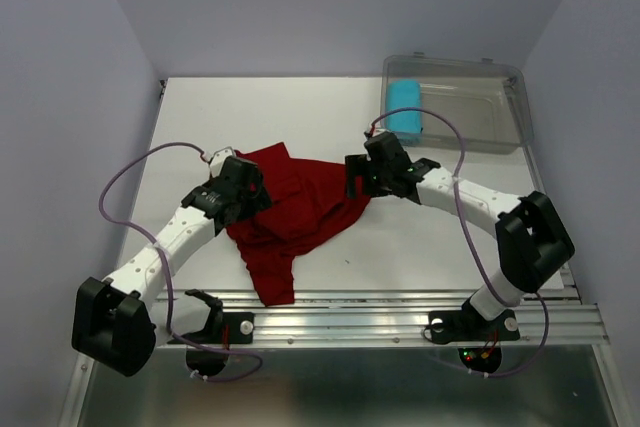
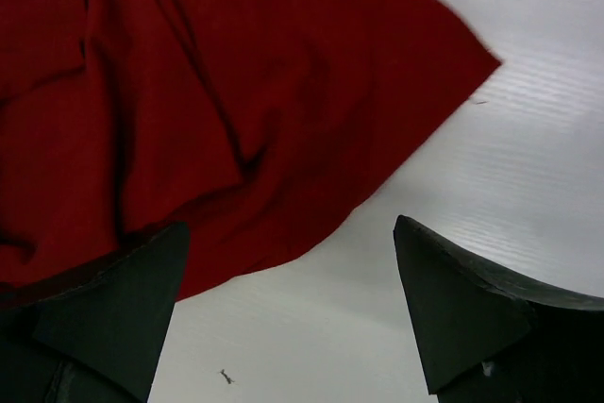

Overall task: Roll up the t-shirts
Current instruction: Flatten out the T-shirt at the center of the board.

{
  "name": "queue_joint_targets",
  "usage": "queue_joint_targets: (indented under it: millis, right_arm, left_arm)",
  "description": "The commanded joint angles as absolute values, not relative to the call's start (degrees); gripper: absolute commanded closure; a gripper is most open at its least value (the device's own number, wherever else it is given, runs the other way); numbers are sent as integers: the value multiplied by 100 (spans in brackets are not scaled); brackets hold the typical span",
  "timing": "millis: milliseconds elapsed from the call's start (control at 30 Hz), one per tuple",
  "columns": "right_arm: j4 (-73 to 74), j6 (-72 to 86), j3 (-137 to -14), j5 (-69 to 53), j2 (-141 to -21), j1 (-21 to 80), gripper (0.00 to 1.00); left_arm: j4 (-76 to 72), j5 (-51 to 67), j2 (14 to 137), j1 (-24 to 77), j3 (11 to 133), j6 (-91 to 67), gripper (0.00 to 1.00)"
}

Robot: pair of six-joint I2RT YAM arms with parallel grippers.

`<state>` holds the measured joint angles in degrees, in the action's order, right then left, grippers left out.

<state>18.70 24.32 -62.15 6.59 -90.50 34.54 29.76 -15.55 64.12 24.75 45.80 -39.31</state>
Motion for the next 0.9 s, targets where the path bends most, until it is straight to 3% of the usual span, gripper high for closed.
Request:
queue_joint_targets:
  millis: [0, 100, 167, 267, 300, 333, 400, 467, 500, 867]
  right_arm:
    - [1547, 2812, -6222, 562, -9526, 3726, 5]
    - [1459, 2813, -6319, 466, -9869, 3779, 5]
    - [1407, 2830, -6328, 527, -10098, 3779, 8]
    - [1310, 2813, -6346, 545, -10335, 3779, 21]
    - [1283, 2804, -6389, 554, -10493, 3779, 31]
    - [1283, 2795, -6416, 554, -10555, 3779, 36]
    - [1292, 2769, -6503, 554, -10643, 3779, 56]
    - [1318, 2742, -6653, 606, -10565, 3779, 91]
    - [1371, 2733, -6706, 641, -10390, 3779, 99]
    - [1767, 2294, -8085, 1397, -8590, 3779, 99]
  left_arm:
    - [2392, -1029, 6538, 2470, 4333, -4043, 7]
    - [2092, -923, 6925, 2479, 4272, -4096, 9]
    - [2013, -862, 7250, 2479, 4298, -4131, 16]
    - [1969, -809, 7558, 2487, 4342, -4122, 61]
    - [1977, -800, 7611, 2487, 4385, -4105, 92]
    - [2004, -791, 7603, 2487, 4421, -4087, 100]
    - [2162, -878, 7550, 2496, 4605, -3991, 100]
    - [2319, -975, 7305, 2479, 4780, -3938, 100]
    - [2460, -1089, 7182, 2487, 5007, -3824, 100]
    - [3611, -1871, 6170, 1899, 7968, -2945, 100]
